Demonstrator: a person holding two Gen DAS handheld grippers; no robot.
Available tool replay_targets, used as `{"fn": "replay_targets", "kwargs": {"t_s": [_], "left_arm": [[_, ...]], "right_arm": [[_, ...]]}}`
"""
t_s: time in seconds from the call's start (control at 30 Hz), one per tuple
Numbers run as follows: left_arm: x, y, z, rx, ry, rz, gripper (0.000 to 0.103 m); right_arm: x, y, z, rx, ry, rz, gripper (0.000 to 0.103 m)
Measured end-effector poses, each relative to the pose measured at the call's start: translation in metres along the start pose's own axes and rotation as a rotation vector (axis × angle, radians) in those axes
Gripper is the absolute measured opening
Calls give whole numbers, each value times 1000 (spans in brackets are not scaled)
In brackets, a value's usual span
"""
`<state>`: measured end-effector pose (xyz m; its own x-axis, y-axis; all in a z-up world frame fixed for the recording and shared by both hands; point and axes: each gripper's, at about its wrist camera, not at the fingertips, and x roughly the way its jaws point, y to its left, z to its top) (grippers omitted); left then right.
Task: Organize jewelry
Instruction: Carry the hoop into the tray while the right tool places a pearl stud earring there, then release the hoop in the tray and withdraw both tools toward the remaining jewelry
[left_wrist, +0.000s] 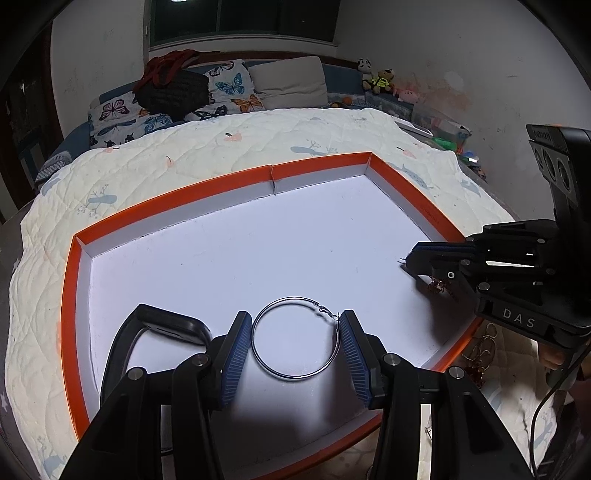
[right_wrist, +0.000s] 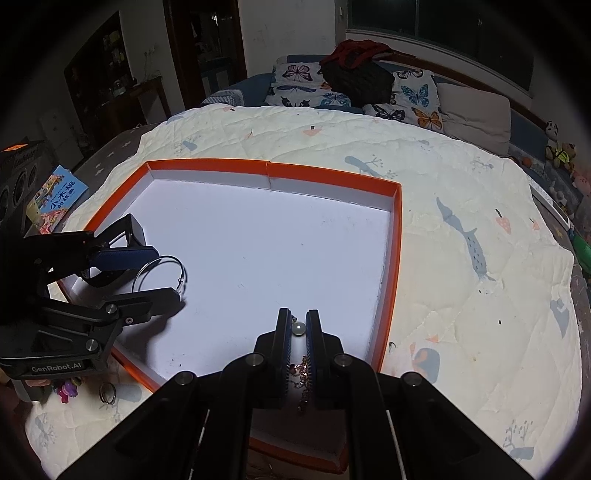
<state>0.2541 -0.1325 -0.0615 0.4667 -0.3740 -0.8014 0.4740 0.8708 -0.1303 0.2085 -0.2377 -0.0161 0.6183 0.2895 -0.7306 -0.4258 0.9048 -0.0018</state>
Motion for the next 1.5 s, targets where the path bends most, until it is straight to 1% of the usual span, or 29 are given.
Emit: {"fn": "replay_targets", "kwargs": {"t_s": [0.2, 0.3, 0.33, 0.4, 0.47, 0.67, 0.7, 0.93, 1.07, 1.2, 1.23, 1.3, 1.33, 1.37, 1.5], "left_arm": [[-2, 1, 0, -11, 1, -8, 56], [-5, 1, 0, -15, -4, -5, 56], [-7, 0, 0, -16, -5, -4, 56], [-12, -2, -1, -14, -12, -1, 56], [-20, -5, -2, -8, -25, 3, 56], [-52, -17, -14, 10, -64, 12, 56], [-59, -20, -17, 11, -71, 8, 56], [-86, -44, -49, 38, -83, -29, 56], [-91, -53, -67, 49, -80, -36, 56], [-92, -58, -84, 50, -66, -33, 56], [-92, -58, -86, 49, -64, -30, 56], [-92, -57, -91, 43, -61, -28, 56], [-92, -56, -94, 36, -60, -32, 56], [-92, -54, -95, 30, -58, -35, 56], [-94, -50, -100, 16, -55, -34, 56]], "right_arm": [[0, -2, 1, 12, 7, 3, 10], [-3, -1, 1, 7, 2, -12, 12], [-5, -1, 1, 6, 0, -9, 15], [-11, -1, 1, 8, -11, -13, 24], [-19, -1, -1, 8, -28, -14, 37], [-50, 7, -12, -14, -76, -10, 50], [-54, 8, -15, -13, -79, -7, 51], [-72, 9, -49, 25, -73, 43, 52], [-73, 13, -68, 24, -63, 57, 52], [-69, 21, -77, 9, -47, 70, 51], [-67, 24, -77, 3, -47, 71, 51], [-65, 27, -78, -3, -45, 81, 46], [-64, 28, -78, -4, -45, 85, 39], [-62, 29, -79, -6, -43, 88, 37], [-59, 27, -81, 6, -38, 76, 37]]}}
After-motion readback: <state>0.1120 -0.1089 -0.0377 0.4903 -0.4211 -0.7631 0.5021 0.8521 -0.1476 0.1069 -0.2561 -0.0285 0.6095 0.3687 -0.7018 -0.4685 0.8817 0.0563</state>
